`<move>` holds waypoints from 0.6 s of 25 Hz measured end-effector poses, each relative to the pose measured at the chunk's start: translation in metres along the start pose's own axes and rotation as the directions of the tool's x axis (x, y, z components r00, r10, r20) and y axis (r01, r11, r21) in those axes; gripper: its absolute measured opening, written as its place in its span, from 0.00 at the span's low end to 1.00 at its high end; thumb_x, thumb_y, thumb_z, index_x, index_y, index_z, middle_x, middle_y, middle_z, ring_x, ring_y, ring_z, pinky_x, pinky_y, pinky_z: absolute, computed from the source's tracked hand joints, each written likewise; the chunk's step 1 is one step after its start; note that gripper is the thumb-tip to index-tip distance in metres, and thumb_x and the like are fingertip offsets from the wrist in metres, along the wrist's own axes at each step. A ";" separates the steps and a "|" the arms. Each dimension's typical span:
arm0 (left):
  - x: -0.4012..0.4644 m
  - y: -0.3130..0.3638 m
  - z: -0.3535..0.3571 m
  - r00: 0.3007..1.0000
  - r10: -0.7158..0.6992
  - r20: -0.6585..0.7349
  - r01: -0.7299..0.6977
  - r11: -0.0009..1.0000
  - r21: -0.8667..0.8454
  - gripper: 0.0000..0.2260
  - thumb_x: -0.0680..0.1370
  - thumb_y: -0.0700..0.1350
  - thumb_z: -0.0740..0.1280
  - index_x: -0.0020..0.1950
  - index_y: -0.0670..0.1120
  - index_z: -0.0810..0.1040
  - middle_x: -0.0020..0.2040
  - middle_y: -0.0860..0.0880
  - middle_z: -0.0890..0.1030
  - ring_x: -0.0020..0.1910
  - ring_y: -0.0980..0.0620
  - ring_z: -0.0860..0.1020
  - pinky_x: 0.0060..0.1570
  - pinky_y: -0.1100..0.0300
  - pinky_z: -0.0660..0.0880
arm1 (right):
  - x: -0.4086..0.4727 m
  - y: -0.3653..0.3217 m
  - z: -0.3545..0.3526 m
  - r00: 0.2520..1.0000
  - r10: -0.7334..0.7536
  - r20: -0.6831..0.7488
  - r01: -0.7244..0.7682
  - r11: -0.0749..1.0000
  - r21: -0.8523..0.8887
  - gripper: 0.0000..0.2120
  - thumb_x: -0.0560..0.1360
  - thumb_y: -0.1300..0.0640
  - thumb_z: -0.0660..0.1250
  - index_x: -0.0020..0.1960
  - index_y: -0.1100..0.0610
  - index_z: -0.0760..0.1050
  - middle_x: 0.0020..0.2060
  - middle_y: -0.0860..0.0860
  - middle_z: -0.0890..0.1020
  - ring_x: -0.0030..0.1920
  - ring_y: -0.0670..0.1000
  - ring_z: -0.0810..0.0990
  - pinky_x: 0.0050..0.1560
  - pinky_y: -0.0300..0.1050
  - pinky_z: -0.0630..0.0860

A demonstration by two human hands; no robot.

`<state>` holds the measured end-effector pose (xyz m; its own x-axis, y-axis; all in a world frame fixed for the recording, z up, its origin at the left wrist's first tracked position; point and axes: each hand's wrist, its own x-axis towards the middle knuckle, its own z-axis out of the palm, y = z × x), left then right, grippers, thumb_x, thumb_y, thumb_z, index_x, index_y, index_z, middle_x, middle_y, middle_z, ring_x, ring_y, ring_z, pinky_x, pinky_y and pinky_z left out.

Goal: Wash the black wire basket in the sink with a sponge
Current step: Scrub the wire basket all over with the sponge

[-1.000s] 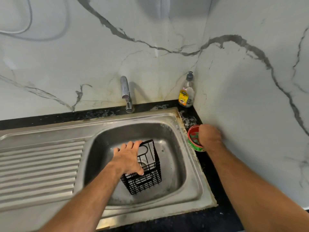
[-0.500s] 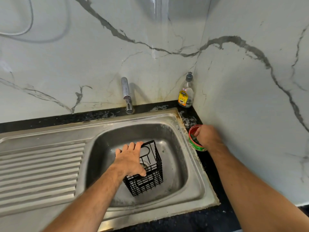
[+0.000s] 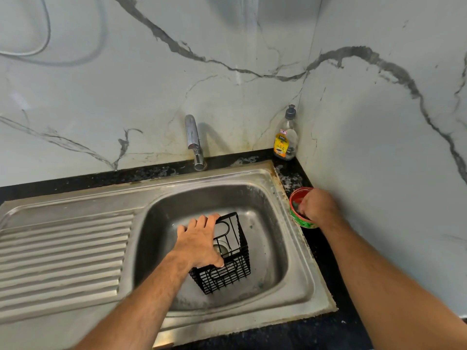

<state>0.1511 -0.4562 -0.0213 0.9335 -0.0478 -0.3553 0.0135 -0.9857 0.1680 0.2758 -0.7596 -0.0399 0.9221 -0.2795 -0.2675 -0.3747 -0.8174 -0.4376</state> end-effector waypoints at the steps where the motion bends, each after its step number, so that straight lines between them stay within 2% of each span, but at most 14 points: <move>1: 0.001 -0.001 0.000 1.000 -0.004 -0.003 0.004 1.000 -0.001 0.54 0.63 0.59 0.80 0.80 0.55 0.51 0.66 0.55 0.66 0.64 0.53 0.64 0.71 0.48 0.61 | 0.002 0.002 -0.003 1.000 0.004 0.009 -0.004 0.999 0.044 0.12 0.72 0.56 0.74 0.56 0.56 0.85 0.55 0.56 0.84 0.54 0.57 0.83 0.57 0.52 0.80; 2: 0.002 -0.001 0.000 1.000 -0.007 -0.005 0.007 1.000 -0.004 0.54 0.62 0.60 0.80 0.80 0.55 0.51 0.65 0.55 0.66 0.62 0.54 0.63 0.70 0.48 0.61 | 0.004 0.008 -0.005 1.000 0.000 0.019 -0.002 0.989 0.146 0.09 0.73 0.59 0.74 0.52 0.50 0.86 0.55 0.54 0.85 0.52 0.57 0.83 0.56 0.53 0.81; 3: 0.002 -0.002 0.000 1.000 -0.008 -0.009 0.008 1.000 -0.005 0.54 0.62 0.60 0.80 0.80 0.56 0.52 0.64 0.56 0.66 0.61 0.54 0.63 0.69 0.49 0.62 | 0.006 0.011 -0.005 1.000 0.015 0.012 -0.018 0.963 0.270 0.11 0.72 0.62 0.74 0.47 0.46 0.86 0.55 0.52 0.85 0.50 0.56 0.84 0.53 0.54 0.82; 5: 0.003 -0.002 -0.002 1.000 -0.008 -0.016 0.008 1.000 -0.004 0.54 0.62 0.61 0.80 0.79 0.57 0.52 0.63 0.56 0.66 0.60 0.55 0.62 0.68 0.50 0.61 | 0.001 0.015 -0.007 0.998 0.069 -0.008 -0.059 0.905 0.420 0.15 0.72 0.65 0.73 0.42 0.44 0.85 0.52 0.50 0.85 0.45 0.53 0.85 0.50 0.52 0.83; 8: 0.001 -0.001 -0.002 1.000 -0.014 -0.012 0.014 1.000 0.005 0.54 0.62 0.62 0.80 0.79 0.58 0.51 0.64 0.55 0.66 0.61 0.54 0.63 0.67 0.50 0.61 | -0.005 0.013 -0.012 0.995 0.077 -0.067 -0.042 0.907 0.420 0.10 0.72 0.62 0.72 0.44 0.48 0.86 0.45 0.49 0.85 0.44 0.51 0.83 0.51 0.48 0.82; 13: 0.000 0.000 -0.004 1.000 -0.024 -0.011 0.024 0.999 -0.033 0.54 0.62 0.61 0.81 0.79 0.59 0.51 0.65 0.54 0.67 0.63 0.53 0.63 0.69 0.49 0.60 | -0.002 0.009 -0.012 0.993 0.102 0.063 -0.119 0.779 0.616 0.10 0.64 0.61 0.77 0.40 0.46 0.84 0.45 0.52 0.86 0.46 0.55 0.85 0.53 0.53 0.82; 15: -0.001 -0.001 -0.004 1.000 -0.012 -0.017 0.011 0.999 -0.032 0.54 0.62 0.61 0.80 0.79 0.60 0.50 0.66 0.55 0.67 0.65 0.53 0.64 0.70 0.49 0.61 | -0.009 0.008 -0.007 0.986 0.154 0.061 -0.150 0.673 0.724 0.10 0.65 0.62 0.77 0.41 0.48 0.85 0.47 0.52 0.86 0.47 0.54 0.84 0.54 0.54 0.82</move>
<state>0.1511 -0.4548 -0.0175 0.9393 -0.0333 -0.3416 0.0356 -0.9805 0.1935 0.2655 -0.7672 -0.0347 0.8459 -0.3703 -0.3838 -0.4603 -0.1437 -0.8760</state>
